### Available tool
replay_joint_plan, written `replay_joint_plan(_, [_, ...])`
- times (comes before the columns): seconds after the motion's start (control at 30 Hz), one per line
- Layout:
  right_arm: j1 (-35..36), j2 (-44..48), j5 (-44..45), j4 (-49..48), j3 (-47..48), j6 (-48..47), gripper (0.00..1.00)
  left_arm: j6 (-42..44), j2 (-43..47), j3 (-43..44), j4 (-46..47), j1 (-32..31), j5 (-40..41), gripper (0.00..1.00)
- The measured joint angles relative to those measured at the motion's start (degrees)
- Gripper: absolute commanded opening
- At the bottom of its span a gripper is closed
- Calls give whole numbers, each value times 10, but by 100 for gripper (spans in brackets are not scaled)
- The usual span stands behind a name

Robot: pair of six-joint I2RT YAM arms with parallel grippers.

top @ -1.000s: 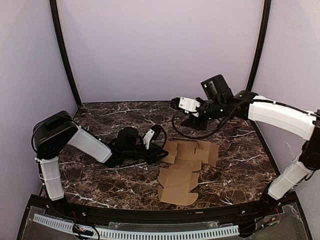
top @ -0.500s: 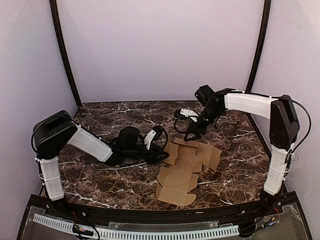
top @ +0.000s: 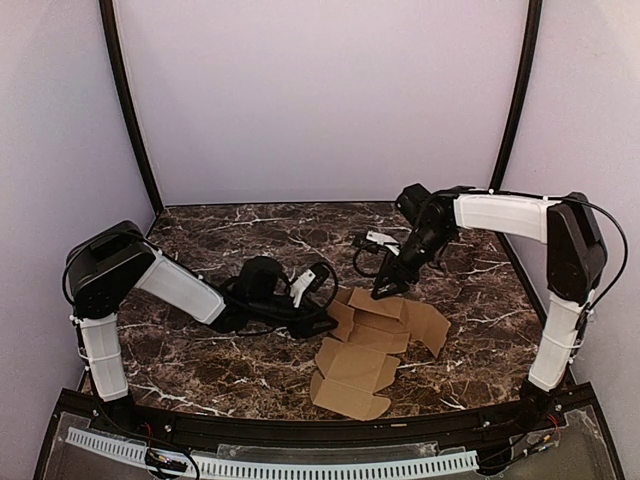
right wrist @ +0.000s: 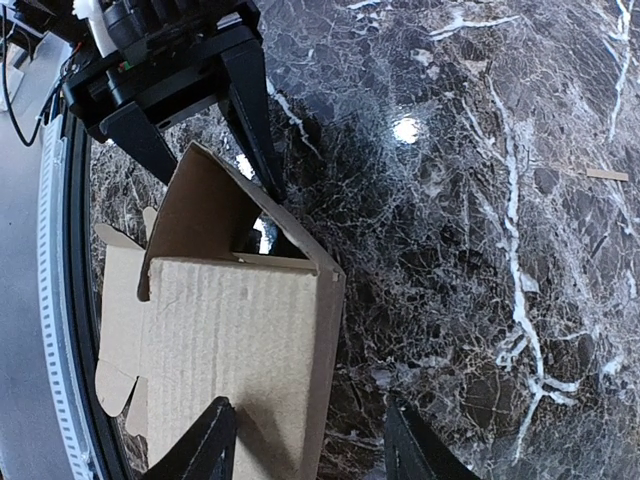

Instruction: Fold the paper box

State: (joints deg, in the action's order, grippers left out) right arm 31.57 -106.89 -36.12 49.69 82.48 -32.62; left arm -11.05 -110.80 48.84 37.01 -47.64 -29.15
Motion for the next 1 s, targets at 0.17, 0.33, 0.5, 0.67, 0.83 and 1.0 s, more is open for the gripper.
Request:
replay_joint_plan(0.17, [0, 3, -13, -7, -14, 14, 49, 10, -2, 18, -17, -15, 5, 35])
replay_joint_plan(0.33, [0, 5, -23, -13, -25, 24, 49, 19, -3, 28, -18, -37, 28, 34])
replay_joint_plan(0.5, [0, 5, -33, -10, -28, 29, 50, 23, -5, 28, -15, -44, 57, 30])
replay_joint_plan(0.67, [0, 5, -42, 5, -28, 29, 58, 31, -5, 28, -4, -47, 92, 41])
replay_joint_plan(0.83, [-5, -8, -66, 43, 3, 19, 66, 42, -5, 24, 11, -51, 96, 41])
replay_joint_plan(1.0, [-14, -25, -95, 65, 21, 12, 67, 56, -5, 24, 19, -53, 98, 38])
